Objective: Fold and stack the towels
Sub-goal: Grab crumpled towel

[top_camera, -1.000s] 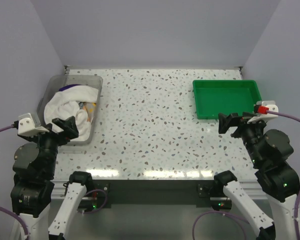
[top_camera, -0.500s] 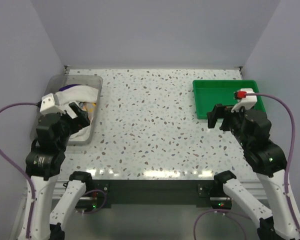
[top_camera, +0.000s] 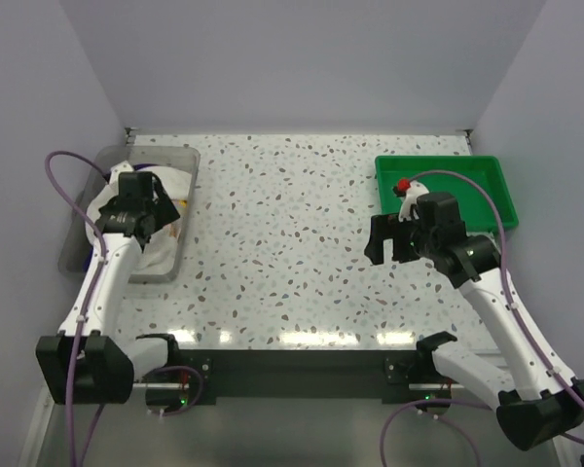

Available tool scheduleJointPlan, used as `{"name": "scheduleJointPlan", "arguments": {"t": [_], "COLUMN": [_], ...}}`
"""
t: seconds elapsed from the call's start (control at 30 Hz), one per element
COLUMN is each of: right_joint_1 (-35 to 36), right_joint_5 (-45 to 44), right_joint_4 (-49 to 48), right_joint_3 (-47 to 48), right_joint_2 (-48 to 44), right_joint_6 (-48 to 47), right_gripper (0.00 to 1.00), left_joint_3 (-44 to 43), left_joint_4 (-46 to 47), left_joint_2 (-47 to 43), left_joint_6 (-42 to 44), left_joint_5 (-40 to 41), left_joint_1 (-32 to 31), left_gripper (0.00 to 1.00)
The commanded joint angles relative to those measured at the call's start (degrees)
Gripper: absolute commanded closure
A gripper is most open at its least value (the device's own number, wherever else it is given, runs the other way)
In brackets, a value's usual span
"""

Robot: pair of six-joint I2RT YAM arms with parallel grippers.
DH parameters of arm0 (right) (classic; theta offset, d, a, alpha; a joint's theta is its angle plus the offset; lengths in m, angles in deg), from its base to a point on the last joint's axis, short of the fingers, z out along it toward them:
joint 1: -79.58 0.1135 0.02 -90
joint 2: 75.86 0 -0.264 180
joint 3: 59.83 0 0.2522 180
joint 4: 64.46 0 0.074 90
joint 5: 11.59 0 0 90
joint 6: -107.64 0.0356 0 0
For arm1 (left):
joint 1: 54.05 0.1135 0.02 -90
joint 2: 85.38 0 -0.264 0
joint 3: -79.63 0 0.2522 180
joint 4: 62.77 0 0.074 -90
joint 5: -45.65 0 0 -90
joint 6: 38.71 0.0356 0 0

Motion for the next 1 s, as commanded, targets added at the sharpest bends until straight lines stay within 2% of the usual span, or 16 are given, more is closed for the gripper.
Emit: {"name": "scheduleJointPlan", "arguments": {"t": [0.0,0.2,0.43,0.5,0.53,0.63,0.67,0.7,0.73,0.77,0.83,0.97], "right_joint_1": [-0.21,-0.04,1.45,1.81,1.81,1.98,1.98,1.98,1.9,1.98,1.98,1.98], "right_joint_5": [7.44,11.13,11.14,10.79,10.61,10.08,9.99,9.99,9.99,9.99,9.91,9.38], "right_joint_4": [-1.79,-3.55,-4.17,-4.17,-4.17,-4.17,-4.17,-4.17,-4.17,-4.17,-4.08,-3.56], "right_joint_3": [-1.03,-2.62,-2.8,-2.97,-2.97,-3.06,-3.06,-2.97,-2.89,-2.8,-2.71,-2.45], "right_joint_2": [-0.91,-1.79,-1.88,-2.05,-2.14,-2.4,-2.23,-2.32,-2.23,-2.14,-2.14,-2.32], "right_joint_6": [-0.08,0.18,0.01,-0.08,-0.17,-0.17,-0.17,-0.26,-0.26,-0.26,-0.26,-0.52], "right_gripper": [0.01,0.01,0.01,0.01,0.01,0.01,0.01,0.01,0.01,0.01,0.01,0.01], "left_joint_3": [0.34,3.42,5.95,6.75,7.54,8.6,8.69,8.69,8.6,8.51,7.82,4.57], "left_joint_4": [6.58,12.56,14.93,16.08,16.6,18.1,18.71,18.98,19.24,19.33,19.16,16.45], "left_joint_2": [3.91,9.35,15.16,15.43,15.43,14.55,14.37,14.2,14.11,14.02,13.67,10.95], "left_joint_6": [-0.54,-3.26,-7.39,-7.57,-7.57,-6.87,-6.43,-5.99,-5.03,-4.59,-3.36,-1.86], "left_joint_5": [3.29,-1.89,-3.57,-4.18,-4.53,-5.24,-5.5,-5.94,-6.72,-7.17,-7.61,-7.61], "left_joint_1": [7.01,13.62,14.25,14.25,14.33,14.25,14.33,14.25,14.33,14.25,14.25,14.25], "left_gripper": [0.0,0.0,0.0,0.07,0.11,0.4,0.59,0.67,0.81,0.88,1.0,1.0]}}
